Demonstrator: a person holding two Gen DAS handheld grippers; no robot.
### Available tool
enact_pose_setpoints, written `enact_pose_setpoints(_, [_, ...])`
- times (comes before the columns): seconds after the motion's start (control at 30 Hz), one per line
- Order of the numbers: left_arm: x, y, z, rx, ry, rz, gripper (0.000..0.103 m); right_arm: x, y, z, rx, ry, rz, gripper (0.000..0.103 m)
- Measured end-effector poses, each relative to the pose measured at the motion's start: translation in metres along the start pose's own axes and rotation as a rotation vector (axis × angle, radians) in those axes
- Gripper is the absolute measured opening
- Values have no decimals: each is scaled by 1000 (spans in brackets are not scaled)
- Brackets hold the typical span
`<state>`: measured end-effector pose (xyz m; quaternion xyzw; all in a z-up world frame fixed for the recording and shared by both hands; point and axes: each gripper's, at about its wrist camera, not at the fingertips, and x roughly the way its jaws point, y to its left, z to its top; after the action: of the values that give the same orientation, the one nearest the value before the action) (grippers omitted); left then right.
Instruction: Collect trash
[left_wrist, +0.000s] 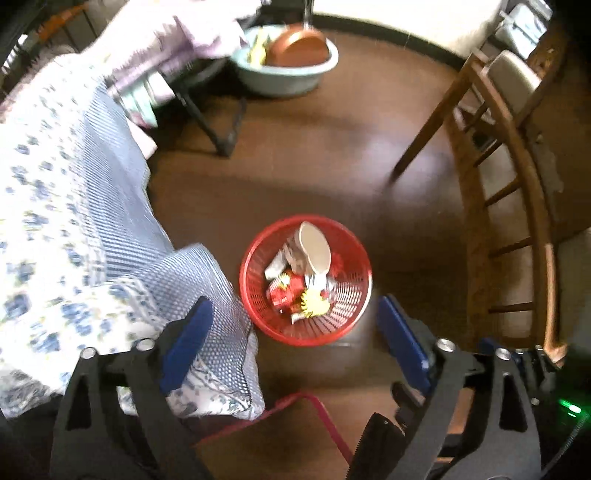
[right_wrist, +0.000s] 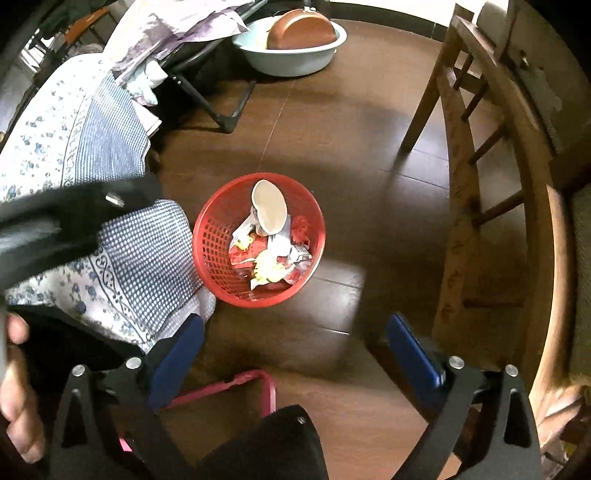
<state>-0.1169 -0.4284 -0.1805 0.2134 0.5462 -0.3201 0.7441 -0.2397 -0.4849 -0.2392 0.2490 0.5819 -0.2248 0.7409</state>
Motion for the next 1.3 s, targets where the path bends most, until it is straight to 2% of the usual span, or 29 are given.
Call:
enact_pose_setpoints(0.1, [-20, 2, -6, -6, -51, 1, 91, -7, 3, 0, -3, -22, -2, 97])
enact_pose_setpoints(0.37, [-46, 14, -16, -45, -107, -11, 91, -30, 14, 8, -22, -116, -55, 97])
enact_pose_setpoints(0.67, [-49, 32, -17, -102, -108, -12, 91, -39, 19, 14, -23, -142, -72, 97])
enact_pose_setpoints(1.3, [-52, 32, -17, -100, -118, -9, 94, -43, 18, 17, -15, -155, -78, 97])
